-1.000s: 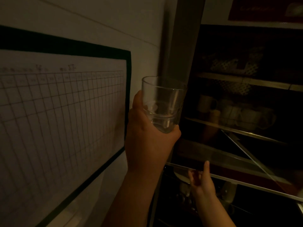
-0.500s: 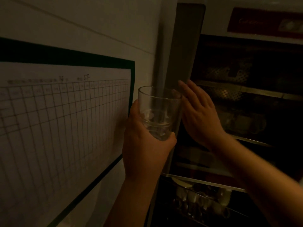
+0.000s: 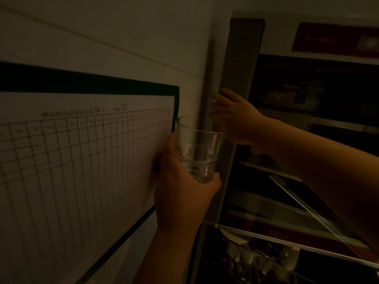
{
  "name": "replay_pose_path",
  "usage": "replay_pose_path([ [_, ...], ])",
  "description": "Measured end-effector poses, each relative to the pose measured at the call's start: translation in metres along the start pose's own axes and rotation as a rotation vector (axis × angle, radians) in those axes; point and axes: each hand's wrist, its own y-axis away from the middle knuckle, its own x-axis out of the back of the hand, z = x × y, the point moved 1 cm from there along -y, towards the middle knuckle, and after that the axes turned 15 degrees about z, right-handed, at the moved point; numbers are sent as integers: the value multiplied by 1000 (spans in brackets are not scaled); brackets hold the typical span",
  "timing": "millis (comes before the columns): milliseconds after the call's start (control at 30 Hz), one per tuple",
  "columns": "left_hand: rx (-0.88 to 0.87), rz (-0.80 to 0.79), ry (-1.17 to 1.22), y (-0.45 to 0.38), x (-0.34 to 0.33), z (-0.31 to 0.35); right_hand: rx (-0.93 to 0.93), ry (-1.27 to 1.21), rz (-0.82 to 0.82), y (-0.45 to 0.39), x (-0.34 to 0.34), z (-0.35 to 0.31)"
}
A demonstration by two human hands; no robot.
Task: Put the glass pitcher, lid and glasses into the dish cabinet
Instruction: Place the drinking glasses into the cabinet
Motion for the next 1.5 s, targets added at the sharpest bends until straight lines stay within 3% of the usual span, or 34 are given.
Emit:
replay_pose_path([
  [233, 58, -69, 22, 0, 4, 0, 1, -12, 181, 10, 3, -3],
  [467, 72, -108, 40, -1, 10, 0, 3, -125, 509, 29, 4, -4],
  [1133, 140, -187, 83, -4, 15, 2, 64, -139, 643, 62, 32, -2],
  [1500, 140, -151, 105, -5, 10, -1, 80, -144, 716, 62, 56, 4],
])
